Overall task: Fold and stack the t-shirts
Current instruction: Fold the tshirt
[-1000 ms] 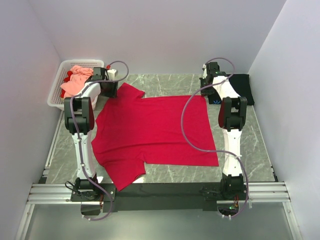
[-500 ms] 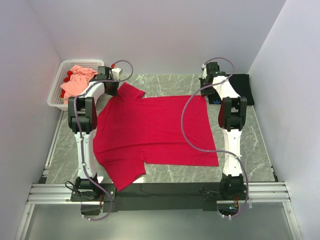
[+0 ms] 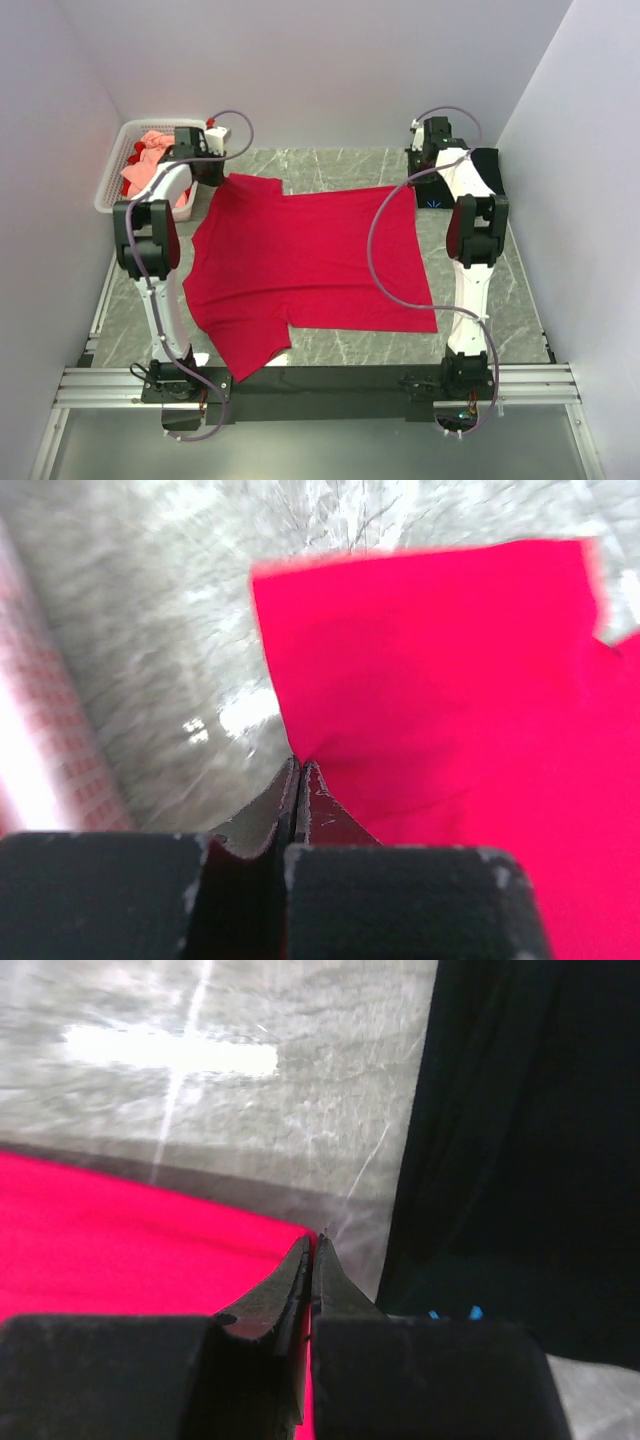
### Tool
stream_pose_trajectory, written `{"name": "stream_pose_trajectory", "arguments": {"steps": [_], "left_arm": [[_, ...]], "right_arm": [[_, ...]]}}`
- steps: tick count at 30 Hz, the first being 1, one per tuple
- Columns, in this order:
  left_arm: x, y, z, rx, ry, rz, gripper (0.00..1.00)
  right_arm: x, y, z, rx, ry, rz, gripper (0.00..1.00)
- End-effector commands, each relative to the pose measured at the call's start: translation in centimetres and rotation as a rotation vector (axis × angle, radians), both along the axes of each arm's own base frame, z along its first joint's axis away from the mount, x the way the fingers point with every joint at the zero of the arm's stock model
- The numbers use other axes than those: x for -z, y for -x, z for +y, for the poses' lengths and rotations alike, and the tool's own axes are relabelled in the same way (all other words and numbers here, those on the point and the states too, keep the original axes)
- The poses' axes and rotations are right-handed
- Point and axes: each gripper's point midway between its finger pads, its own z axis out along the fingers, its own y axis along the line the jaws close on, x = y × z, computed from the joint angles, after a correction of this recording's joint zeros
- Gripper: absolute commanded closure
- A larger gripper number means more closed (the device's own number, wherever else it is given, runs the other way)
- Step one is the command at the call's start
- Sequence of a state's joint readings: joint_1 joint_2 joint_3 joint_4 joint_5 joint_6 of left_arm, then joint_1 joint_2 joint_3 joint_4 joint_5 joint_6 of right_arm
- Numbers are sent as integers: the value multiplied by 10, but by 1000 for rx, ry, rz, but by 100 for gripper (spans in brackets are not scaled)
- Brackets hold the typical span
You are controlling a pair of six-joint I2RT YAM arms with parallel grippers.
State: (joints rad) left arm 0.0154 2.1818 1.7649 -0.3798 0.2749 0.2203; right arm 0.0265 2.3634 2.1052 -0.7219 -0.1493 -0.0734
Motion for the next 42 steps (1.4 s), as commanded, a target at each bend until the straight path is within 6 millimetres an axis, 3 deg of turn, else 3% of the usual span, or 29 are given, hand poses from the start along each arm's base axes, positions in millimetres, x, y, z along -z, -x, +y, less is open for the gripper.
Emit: {"name": "stream_pose_trajectory", "arguments": {"steps": [1, 5, 10, 11, 13, 16, 20, 31, 35, 42], "left_arm": [[-51, 3, -1, 69, 7, -121, 99], [-47, 14, 0, 94, 9, -126, 100], [-63, 28, 12, 107, 2, -174, 99], [-60, 33, 14, 107, 2, -166, 100], [-71, 40, 18, 125, 6, -187, 99], [-77, 54, 21, 145, 1, -202, 100], [-71, 80, 17, 197, -2, -172, 100], [-9, 160, 20, 300, -90, -26, 99], [12, 173, 25, 309, -119, 25, 99], [43, 177, 39, 289, -182, 99, 99]], "right_arm": [[-53, -6, 0, -39, -20, -119, 100], [-53, 1, 2, -59, -31, -112, 100], [-60, 15, 1, -84, -33, -113, 100], [-60, 18, -13, -65, -33, -109, 100], [-61, 26, -16, -81, -40, -104, 100], [-61, 37, -16, -109, -46, -98, 100], [-57, 50, -15, -134, -50, -81, 100], [-12, 92, -12, -183, -64, 59, 100], [3, 102, -7, -196, -72, 105, 100], [23, 111, -5, -208, -60, 166, 100]]}}
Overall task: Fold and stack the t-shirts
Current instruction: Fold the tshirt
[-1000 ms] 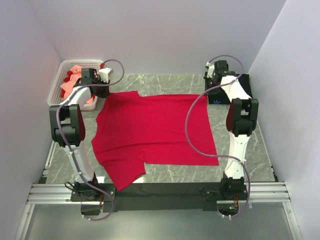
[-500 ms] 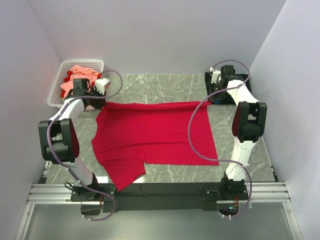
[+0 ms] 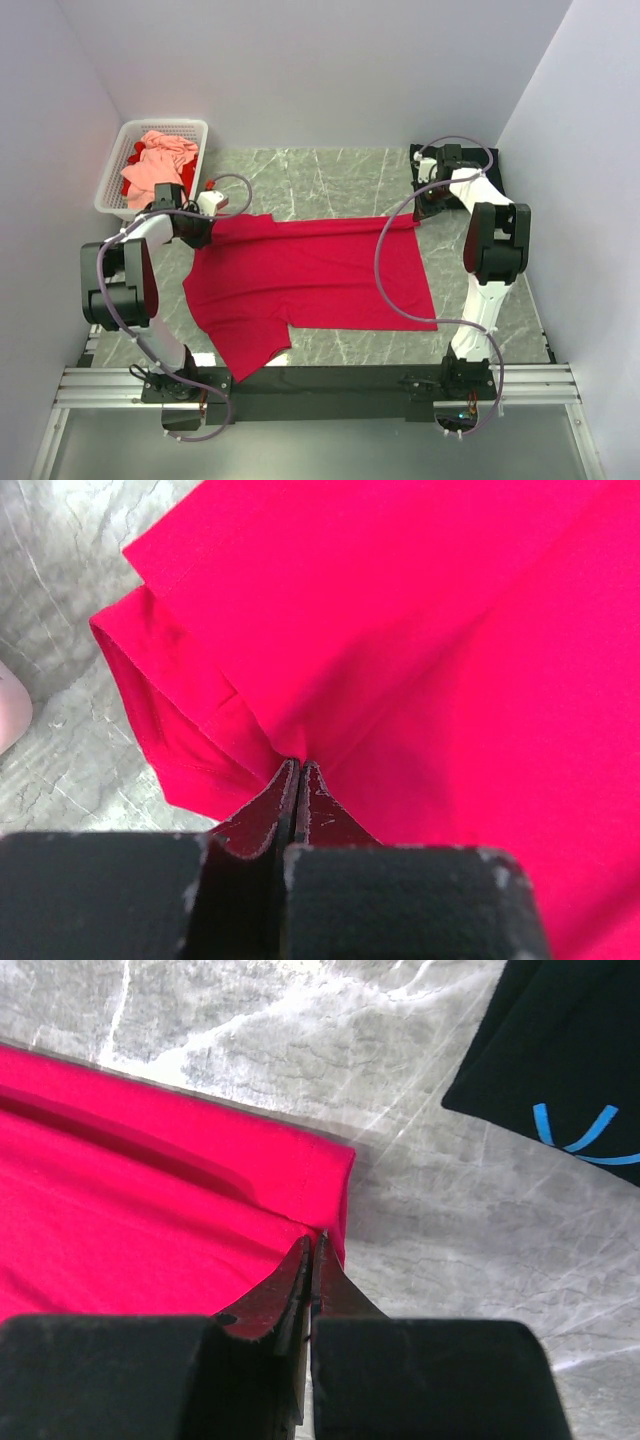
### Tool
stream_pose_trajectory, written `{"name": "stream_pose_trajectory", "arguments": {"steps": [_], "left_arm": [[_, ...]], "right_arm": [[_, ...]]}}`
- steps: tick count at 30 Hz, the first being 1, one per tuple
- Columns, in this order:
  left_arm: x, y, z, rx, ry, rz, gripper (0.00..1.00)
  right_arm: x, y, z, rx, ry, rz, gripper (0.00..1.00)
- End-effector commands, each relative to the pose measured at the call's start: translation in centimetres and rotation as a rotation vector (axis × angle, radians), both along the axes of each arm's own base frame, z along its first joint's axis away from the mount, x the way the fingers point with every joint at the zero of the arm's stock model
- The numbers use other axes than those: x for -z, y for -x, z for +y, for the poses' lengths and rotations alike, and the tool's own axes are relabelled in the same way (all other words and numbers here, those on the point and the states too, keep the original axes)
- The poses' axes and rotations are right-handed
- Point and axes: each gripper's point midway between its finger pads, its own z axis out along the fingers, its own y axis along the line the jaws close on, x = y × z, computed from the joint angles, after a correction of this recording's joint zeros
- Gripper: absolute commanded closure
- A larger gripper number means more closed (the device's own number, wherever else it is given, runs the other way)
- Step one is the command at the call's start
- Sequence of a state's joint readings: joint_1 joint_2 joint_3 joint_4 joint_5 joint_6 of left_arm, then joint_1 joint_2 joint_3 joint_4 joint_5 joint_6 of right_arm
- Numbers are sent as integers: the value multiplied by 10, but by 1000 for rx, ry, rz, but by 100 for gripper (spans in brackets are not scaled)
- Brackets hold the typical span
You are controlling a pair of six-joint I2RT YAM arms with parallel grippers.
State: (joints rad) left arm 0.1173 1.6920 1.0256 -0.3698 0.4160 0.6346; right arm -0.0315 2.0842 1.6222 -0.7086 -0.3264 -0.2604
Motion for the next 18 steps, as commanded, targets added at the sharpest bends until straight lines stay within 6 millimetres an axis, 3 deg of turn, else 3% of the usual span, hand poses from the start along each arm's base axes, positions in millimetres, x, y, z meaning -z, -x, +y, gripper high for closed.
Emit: {"name": "stream_pose_trajectory", "arguments": {"steps": [1, 6, 10, 14, 18], "left_arm": [[6, -8, 14, -12, -64, -15, 99], [2, -17, 12, -31, -43, -20, 99], [-31, -39, 12, -53, -13, -87, 99], [-60, -48, 9, -55, 9, -135, 100], [-62, -42, 11, -38, -11, -133, 99]], "right_arm": [[8, 4, 1, -25, 18, 24, 100], [6, 3, 2, -26, 15, 18, 100], [-17, -6, 3, -26, 9, -33, 100], [-41, -8, 6, -35, -9, -78, 100], [-36, 5, 10, -52, -19, -46, 100]]}}
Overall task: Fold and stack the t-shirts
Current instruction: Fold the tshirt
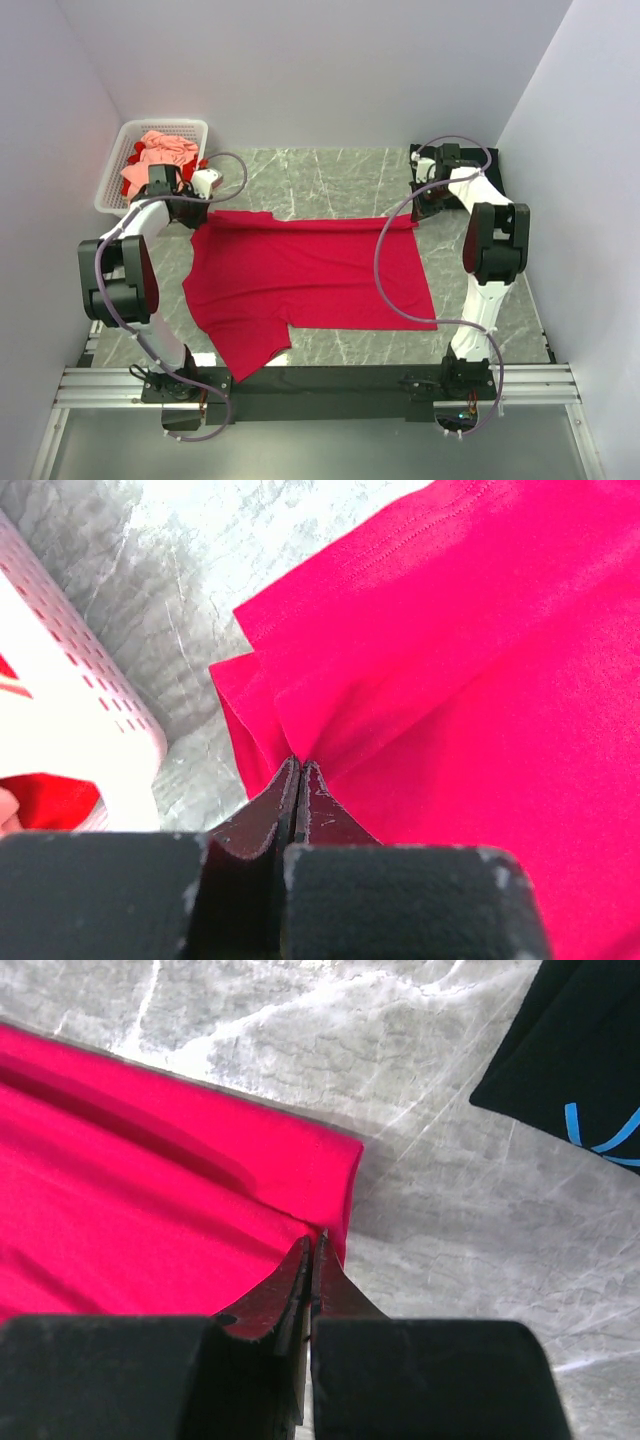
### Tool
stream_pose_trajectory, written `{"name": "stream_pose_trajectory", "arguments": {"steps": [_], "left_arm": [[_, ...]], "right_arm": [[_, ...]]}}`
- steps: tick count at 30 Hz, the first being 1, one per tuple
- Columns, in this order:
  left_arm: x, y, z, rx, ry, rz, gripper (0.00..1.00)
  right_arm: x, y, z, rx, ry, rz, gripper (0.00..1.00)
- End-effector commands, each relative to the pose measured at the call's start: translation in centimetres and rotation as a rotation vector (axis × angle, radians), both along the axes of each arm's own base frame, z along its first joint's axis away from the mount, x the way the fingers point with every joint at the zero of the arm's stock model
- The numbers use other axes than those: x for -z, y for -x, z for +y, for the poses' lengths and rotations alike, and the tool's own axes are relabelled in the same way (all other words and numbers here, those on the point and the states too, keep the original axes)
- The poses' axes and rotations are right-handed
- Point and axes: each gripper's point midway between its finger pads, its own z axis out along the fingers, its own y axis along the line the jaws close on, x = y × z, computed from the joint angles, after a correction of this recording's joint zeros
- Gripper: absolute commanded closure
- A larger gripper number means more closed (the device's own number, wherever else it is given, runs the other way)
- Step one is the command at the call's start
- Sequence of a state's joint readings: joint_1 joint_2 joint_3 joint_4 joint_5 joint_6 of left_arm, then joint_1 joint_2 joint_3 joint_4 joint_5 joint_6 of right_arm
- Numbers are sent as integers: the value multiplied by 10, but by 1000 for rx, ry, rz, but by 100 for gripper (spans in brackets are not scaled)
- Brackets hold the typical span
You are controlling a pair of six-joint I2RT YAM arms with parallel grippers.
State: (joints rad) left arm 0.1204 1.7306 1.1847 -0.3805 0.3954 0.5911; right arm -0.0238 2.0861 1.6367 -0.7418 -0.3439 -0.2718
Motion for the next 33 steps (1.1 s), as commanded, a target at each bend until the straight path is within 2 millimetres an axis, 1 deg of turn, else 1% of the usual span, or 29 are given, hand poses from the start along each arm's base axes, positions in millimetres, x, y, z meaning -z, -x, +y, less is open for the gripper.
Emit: {"name": "stream_pose_trajectory", "arguments": {"steps": [1, 2, 4, 5, 6, 7, 8, 10, 11, 12, 13, 14, 15, 16, 17, 18, 19, 20, 21, 23, 24, 25, 26, 27, 28, 29, 30, 31, 33], "left_arm": [[-22, 3, 3, 14, -16, -36, 99], [-18, 6, 5, 14, -25, -27, 99], [-6, 13, 7, 25, -45, -1, 99], [1, 16, 8, 27, -51, 16, 99], [7, 18, 9, 34, -60, 26, 99], [19, 22, 9, 32, -62, 55, 99], [24, 23, 10, 32, -69, 68, 99], [33, 27, 11, 35, -72, 99, 99], [42, 29, 13, 33, -83, 127, 99], [45, 30, 14, 31, -88, 142, 99], [46, 28, 15, 26, -89, 161, 95], [44, 27, 13, 30, -78, 166, 79], [35, 20, 11, 38, -66, 148, 71], [27, 18, 8, 53, -54, 132, 64], [20, 18, 0, 70, -13, 124, 51], [8, 10, -4, 77, -1, 93, 46], [0, 6, -8, 79, 9, 77, 43], [-5, 2, -12, 73, 26, 69, 41], [-16, -9, -19, 80, 38, 38, 41], [-19, -22, -21, 55, 54, 23, 41], [-28, -36, -24, 30, 72, -12, 41], [-19, -44, -21, 3, 67, 0, 41], [-18, -50, -22, -24, 82, 5, 41], [-25, -61, -23, -31, 88, -11, 41], [-12, -66, -21, -54, 83, 18, 42], [-9, -71, -21, -79, 90, 26, 42], [-11, -78, -24, -79, 91, 18, 42], [0, -81, -22, -95, 79, 33, 41], [6, -87, -24, -109, 63, 35, 40]], "right_arm": [[-30, 3, 2, -28, -1, -58, 100], [-22, 10, 2, -28, 3, -37, 100], [-15, 14, -1, -33, 18, -26, 100], [-5, 19, -1, -40, 20, 0, 100], [-2, 20, -2, -41, 22, 7, 100], [3, 23, -2, -41, 25, 22, 100], [10, 26, -2, -47, 26, 40, 100], [15, 27, -3, -50, 32, 56, 100], [18, 28, -2, -60, 32, 66, 100], [20, 31, -1, -64, 35, 87, 98], [23, 33, 1, -70, 29, 103, 93], [19, 30, 2, -83, 24, 96, 88], [16, 31, 2, -83, 19, 97, 77], [9, 28, 4, -87, 15, 80, 72], [1, 23, 6, -90, 2, 57, 68], [-6, 20, 8, -91, -6, 41, 61], [-11, 18, 8, -91, -10, 29, 60], [-23, 9, 10, -85, -21, -3, 59], [-27, 6, 11, -83, -27, -11, 58], [-38, -5, 13, -72, -36, -38, 58], [-40, -8, 14, -70, -45, -41, 58], [-39, -11, 15, -64, -48, -40, 58], [-42, -17, 15, -52, -51, -52, 58], [-43, -21, 15, -45, -51, -56, 59], [-41, -28, 15, -37, -43, -59, 59], [-40, -30, 16, -32, -42, -55, 60], [-39, -31, 16, -27, -42, -47, 61], [-36, -33, 17, -24, -44, -46, 61], [-34, -35, 16, -15, -47, -41, 61]]}}
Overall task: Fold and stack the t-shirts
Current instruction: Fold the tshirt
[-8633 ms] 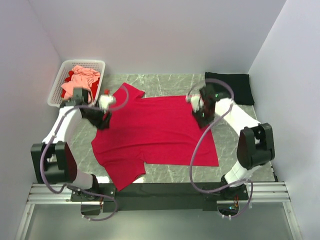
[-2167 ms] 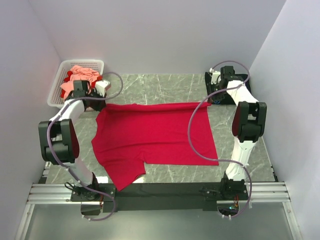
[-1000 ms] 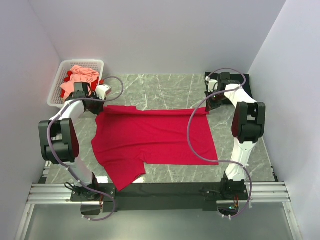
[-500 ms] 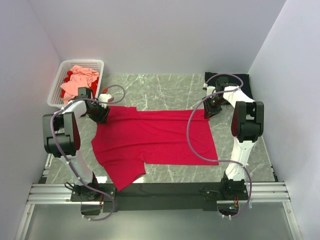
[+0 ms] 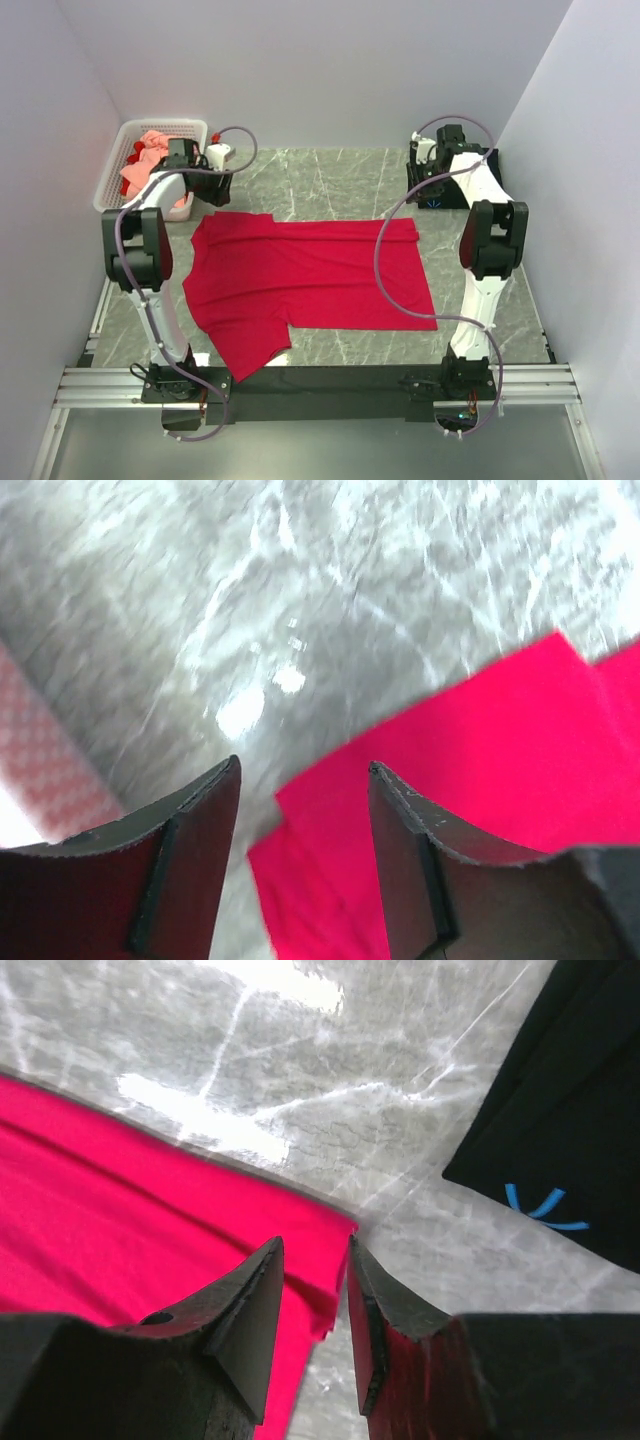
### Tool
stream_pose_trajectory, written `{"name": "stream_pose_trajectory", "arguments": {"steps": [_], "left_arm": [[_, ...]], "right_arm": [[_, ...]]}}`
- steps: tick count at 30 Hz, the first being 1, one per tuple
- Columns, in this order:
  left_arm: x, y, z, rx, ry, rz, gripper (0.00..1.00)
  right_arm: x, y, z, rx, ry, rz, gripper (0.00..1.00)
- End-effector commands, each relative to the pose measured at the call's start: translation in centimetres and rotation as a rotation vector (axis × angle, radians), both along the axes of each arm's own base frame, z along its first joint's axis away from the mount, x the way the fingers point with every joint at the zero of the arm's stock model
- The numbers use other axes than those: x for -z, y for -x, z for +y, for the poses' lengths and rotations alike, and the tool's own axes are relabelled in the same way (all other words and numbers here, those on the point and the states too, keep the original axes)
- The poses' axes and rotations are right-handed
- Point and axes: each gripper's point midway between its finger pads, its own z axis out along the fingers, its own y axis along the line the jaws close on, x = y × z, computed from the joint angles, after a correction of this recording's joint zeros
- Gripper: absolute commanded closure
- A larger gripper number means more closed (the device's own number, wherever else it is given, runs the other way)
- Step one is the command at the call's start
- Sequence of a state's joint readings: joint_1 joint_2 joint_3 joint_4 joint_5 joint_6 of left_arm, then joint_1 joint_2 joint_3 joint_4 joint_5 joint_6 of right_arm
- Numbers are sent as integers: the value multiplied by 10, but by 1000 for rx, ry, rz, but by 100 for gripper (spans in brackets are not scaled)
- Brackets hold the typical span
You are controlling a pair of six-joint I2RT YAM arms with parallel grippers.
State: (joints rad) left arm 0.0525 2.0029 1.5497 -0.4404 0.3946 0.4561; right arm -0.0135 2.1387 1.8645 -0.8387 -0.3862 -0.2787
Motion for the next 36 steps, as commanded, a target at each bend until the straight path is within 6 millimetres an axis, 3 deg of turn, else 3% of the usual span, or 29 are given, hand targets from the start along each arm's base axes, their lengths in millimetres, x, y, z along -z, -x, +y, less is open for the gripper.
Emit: {"name": "stream_pose_trajectory", "arguments": {"steps": [1, 3, 7, 16, 23, 26, 28, 29, 36], "left_arm": [[19, -10, 4, -77, -20, 37, 40], [27, -11, 5, -93, -46, 45, 38], [48, -8, 2, -102, -52, 99, 38], [77, 21, -10, -77, -7, 208, 39], [86, 28, -15, -91, 9, 248, 61], [78, 22, -15, -93, 13, 230, 79], [64, 14, -16, -88, 18, 196, 87], [57, 10, -17, -81, 21, 179, 95], [13, 8, -23, -39, 44, 95, 99]], "right_arm": [[11, 0, 6, 18, -13, 44, 61], [12, 0, 17, -4, -13, 42, 61], [16, 2, 19, -6, -14, 50, 61], [18, 2, 15, 3, 3, 48, 61], [20, 0, 15, 6, 5, 47, 62], [20, -1, 15, 8, 2, 48, 63], [20, -1, 16, 5, -1, 50, 63], [19, -1, 16, 4, -4, 48, 64], [17, 2, 15, 3, 3, 44, 65]]}}
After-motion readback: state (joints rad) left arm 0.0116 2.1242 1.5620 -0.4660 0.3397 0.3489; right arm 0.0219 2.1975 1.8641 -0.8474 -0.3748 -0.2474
